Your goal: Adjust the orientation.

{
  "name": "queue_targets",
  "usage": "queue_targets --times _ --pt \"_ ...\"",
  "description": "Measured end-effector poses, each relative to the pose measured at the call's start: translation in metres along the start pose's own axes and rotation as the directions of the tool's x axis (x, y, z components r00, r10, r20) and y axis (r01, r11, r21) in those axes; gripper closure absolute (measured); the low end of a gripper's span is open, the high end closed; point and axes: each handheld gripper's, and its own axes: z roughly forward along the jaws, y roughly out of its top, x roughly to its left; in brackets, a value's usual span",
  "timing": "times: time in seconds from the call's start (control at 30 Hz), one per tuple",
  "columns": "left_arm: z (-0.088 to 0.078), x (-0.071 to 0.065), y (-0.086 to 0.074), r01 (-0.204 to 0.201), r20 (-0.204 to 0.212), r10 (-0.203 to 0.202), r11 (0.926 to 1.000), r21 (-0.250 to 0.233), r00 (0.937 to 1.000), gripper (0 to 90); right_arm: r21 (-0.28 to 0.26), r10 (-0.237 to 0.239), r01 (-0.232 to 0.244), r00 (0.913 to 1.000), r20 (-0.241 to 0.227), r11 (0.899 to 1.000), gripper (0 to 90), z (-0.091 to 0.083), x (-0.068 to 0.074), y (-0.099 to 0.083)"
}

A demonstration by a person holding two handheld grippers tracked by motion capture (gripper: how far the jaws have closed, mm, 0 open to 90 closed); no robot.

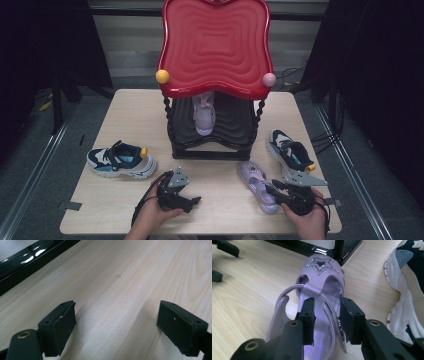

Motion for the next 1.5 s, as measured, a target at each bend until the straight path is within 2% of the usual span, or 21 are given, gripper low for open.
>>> queue_targets --times 0.17,0.27,0.43,0.63,0.8,0.93,1.03,1.5 --pt "0.0 0.0 0.0 0.0 -0.001 0.0 1.0 0.0 1.0 14.9 -0.001 -0.007 0.007 1.0 0.0 1.0 67.5 0.003 -0.002 0.0" --pt "0.0 0.0 0.0 0.001 -0.001 -0.001 1.0 0.0 1.0 14.8 -0.005 0.017 -0.017 0.9998 -0.009 1.0 69.6 0.006 -0.003 -0.001" --pt "0.0 0.0 0.0 0.0 -0.001 0.0 1.0 0.0 1.0 14.8 -0.012 0.019 -0.02 0.9998 -0.009 1.0 74.1 0.007 -0.006 -0.001" --pt "0.0 0.0 0.0 0.002 0.0 -0.002 1.0 -0.003 1.0 14.8 -0.027 0.022 -0.022 0.9997 -0.015 0.999 75.2 0.009 -0.007 -0.003" --pt "0.0 0.0 0.0 0.002 0.0 -0.002 1.0 -0.004 1.0 14.9 -0.041 0.0 -0.001 0.9999 -0.015 0.999 81.3 0.009 -0.008 -0.005" --pt "0.0 0.0 0.0 0.002 0.0 -0.002 1.0 -0.004 1.0 14.8 -0.049 -0.064 0.064 0.998 0.002 0.997 83.6 0.009 -0.004 -0.004" --pt "0.0 0.0 0.0 0.003 -0.001 -0.003 1.0 -0.003 1.0 14.8 -0.053 -0.092 0.093 0.9956 0.016 0.994 84.5 0.008 -0.004 -0.004" --pt "0.0 0.0 0.0 0.002 0.0 -0.002 1.0 -0.003 1.0 14.9 -0.104 -0.118 0.119 0.9929 0.018 0.987 85.0 -0.002 0.003 0.001"
